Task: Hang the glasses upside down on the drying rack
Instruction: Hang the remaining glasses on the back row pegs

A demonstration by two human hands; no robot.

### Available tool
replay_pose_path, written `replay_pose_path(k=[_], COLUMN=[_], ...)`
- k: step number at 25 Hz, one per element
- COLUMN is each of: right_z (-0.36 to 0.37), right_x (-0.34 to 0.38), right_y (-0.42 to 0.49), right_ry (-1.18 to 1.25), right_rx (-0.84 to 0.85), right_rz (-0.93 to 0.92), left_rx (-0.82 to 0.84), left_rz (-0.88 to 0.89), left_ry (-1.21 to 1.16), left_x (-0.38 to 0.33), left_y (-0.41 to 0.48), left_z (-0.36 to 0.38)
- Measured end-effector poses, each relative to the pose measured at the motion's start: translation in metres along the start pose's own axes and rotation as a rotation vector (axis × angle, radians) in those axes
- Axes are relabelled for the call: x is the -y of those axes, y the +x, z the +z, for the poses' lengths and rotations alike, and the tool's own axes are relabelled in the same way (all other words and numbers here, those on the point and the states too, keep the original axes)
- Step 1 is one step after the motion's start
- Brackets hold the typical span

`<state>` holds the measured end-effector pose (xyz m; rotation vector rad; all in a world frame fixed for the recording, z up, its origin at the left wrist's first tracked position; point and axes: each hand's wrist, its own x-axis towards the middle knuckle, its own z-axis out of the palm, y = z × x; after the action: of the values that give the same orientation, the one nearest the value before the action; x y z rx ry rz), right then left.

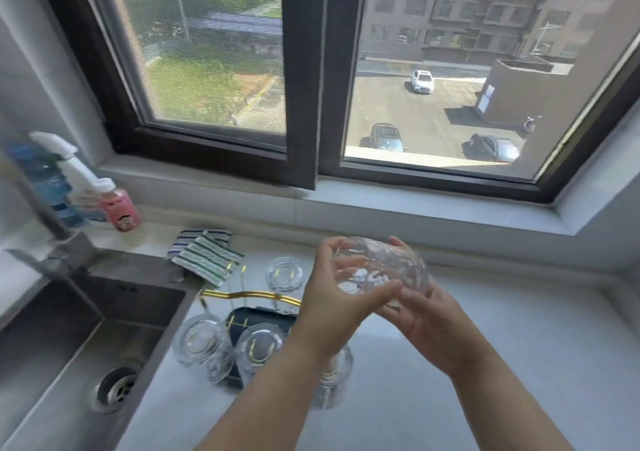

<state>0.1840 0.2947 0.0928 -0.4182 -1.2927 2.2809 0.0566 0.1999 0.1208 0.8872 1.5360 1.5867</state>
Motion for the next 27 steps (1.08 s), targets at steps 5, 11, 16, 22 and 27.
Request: replay_pose_path(k=[5,11,16,22,27], right_z=[0.079,0.142,0.152,0.141,0.130], right_x=[0.011,-0.016,-0.050,-0.072,-0.091], right_y=[0.046,0.119,0.165,0.190,0.198], right_ry=[-0.458,-1.128,-1.511,-1.692,-1.683], right_rx=[0.028,-0.143,-0.043,0.058,0.094], right_rz=[0.019,-0.089,-0.037,0.095,0.207], left_rx=[0.095,0.114,0.239,0.250,0.244], left_rz=[0.009,0.044,-0.043,-0.093,-0.178], left_ry=[0.384,0.760,0.726,0.742,0.809], left_x=[-0.019,-0.014,0.025,0.069,0.094], left_y=[0.007,0.050,0.083,0.107,0.109], left_z=[-0.116,-0.190,-0.225,-0.241,-0.243])
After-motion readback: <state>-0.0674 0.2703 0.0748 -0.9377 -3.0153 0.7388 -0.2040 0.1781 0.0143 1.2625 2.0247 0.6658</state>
